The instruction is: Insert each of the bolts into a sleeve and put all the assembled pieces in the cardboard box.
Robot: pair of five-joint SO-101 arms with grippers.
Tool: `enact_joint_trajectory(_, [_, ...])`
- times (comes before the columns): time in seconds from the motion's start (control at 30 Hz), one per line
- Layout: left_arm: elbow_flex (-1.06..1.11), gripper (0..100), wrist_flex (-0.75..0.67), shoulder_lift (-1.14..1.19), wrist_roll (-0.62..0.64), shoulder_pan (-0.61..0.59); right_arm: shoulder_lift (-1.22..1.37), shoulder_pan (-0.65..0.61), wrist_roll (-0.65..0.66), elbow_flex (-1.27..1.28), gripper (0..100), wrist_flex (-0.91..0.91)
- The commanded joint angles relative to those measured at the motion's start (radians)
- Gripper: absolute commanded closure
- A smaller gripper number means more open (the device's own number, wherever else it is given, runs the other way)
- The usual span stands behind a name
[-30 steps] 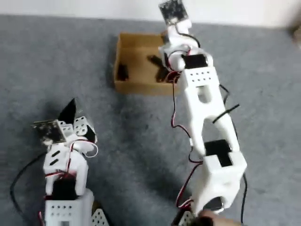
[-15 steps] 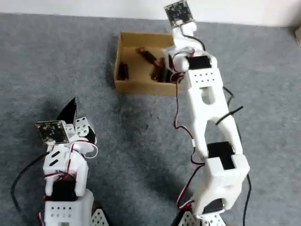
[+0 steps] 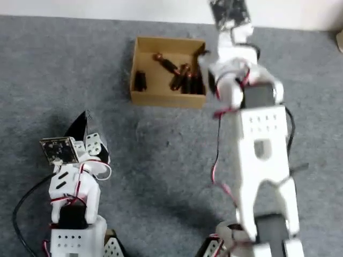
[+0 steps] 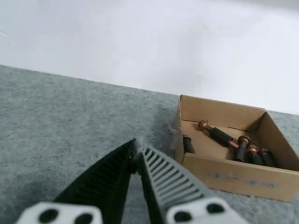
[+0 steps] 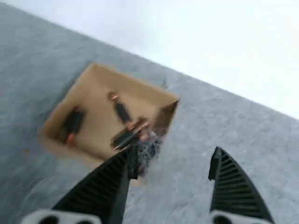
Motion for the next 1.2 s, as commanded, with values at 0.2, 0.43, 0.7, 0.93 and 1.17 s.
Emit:
enact_joint_trajectory(0.2, [0.019,99,0.037,-0.012,-0.017,0.042,-0.641,-0.048,-0.087,0.504,77.4,0.062])
enact_joint_trajectory(0.43, [0.016,99,0.281,-0.016,-0.178,0.044,-1.106,-0.044,-0.081,0.924,77.4,-0.013])
enact_joint_trajectory(0.7, [-0.058,99,0.62,-0.016,-0.296,0.044,-1.518,-0.028,-0.081,1.237,77.4,-0.019])
enact_joint_trajectory(0.93, [-0.114,99,0.845,-0.016,-0.298,0.048,-1.489,0.213,-0.092,1.455,77.5,-0.14])
enact_joint_trajectory(1.17, [-0.031,99,0.864,-0.016,-0.299,0.047,-1.491,0.214,-0.25,1.661,77.5,-0.148])
